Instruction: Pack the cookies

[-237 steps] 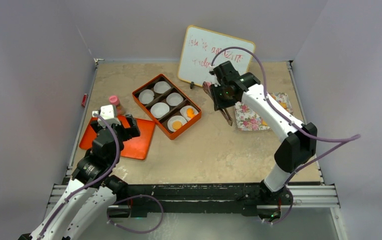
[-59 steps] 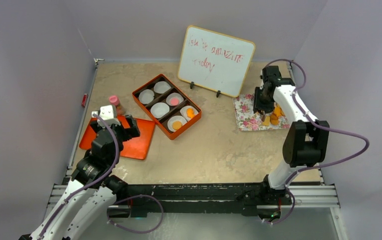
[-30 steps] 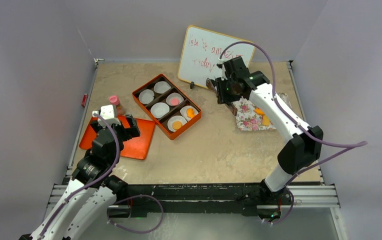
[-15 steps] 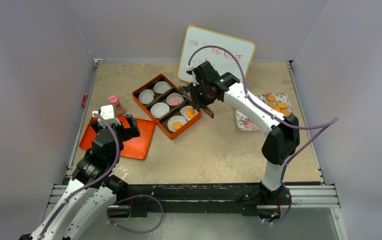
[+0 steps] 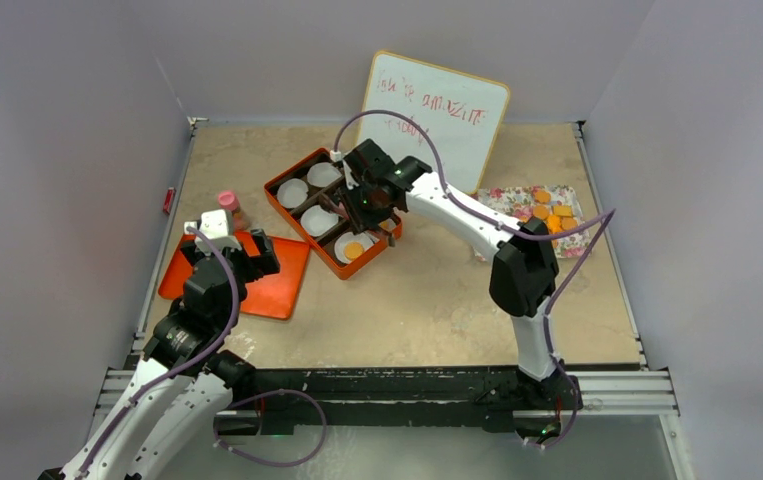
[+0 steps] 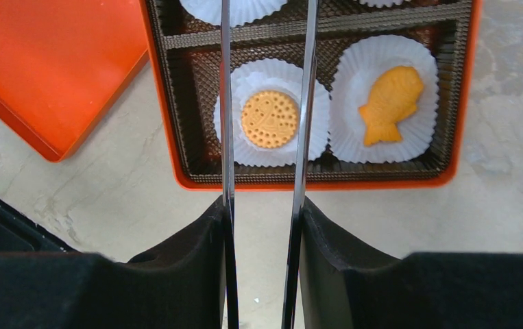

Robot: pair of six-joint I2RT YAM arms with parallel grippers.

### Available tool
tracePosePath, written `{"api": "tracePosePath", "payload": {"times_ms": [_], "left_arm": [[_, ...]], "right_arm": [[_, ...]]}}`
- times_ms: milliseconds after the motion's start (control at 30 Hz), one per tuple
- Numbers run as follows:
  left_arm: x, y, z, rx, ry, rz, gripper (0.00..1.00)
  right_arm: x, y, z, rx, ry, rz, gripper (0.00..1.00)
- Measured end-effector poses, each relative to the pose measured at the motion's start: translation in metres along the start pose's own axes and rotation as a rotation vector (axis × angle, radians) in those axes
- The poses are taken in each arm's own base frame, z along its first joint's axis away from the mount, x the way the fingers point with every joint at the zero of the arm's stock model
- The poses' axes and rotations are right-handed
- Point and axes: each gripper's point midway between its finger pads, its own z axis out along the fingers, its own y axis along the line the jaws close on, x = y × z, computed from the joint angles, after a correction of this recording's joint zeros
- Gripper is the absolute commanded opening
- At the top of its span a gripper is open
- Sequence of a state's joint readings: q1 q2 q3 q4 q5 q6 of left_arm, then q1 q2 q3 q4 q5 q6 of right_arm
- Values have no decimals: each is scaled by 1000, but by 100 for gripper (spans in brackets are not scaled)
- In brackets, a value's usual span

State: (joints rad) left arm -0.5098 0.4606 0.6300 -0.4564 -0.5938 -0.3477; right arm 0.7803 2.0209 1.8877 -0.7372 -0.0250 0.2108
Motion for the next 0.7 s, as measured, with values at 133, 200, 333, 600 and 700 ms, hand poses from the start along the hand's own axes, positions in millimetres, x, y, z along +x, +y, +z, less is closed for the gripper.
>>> {"api": "tracePosePath", "payload": {"times_ms": [133,200,333,600,700], "left_arm": [[0,0,0,0,0,0,97],[0,0,0,0,-1,-1,97],[0,0,0,0,-1,-1,97],[0,1,0,-5,-1,-2,97],[0,1,0,-5,-2,-2,97]], "right_arm": [[2,12,15,-28,23,-11,26],[2,16,23,-35,27,-14,26],[4,22,34,-52,43,-20,26],[10,26,48,-58,70,-22,29],[11,27,48,-60,71,-24,32]]}}
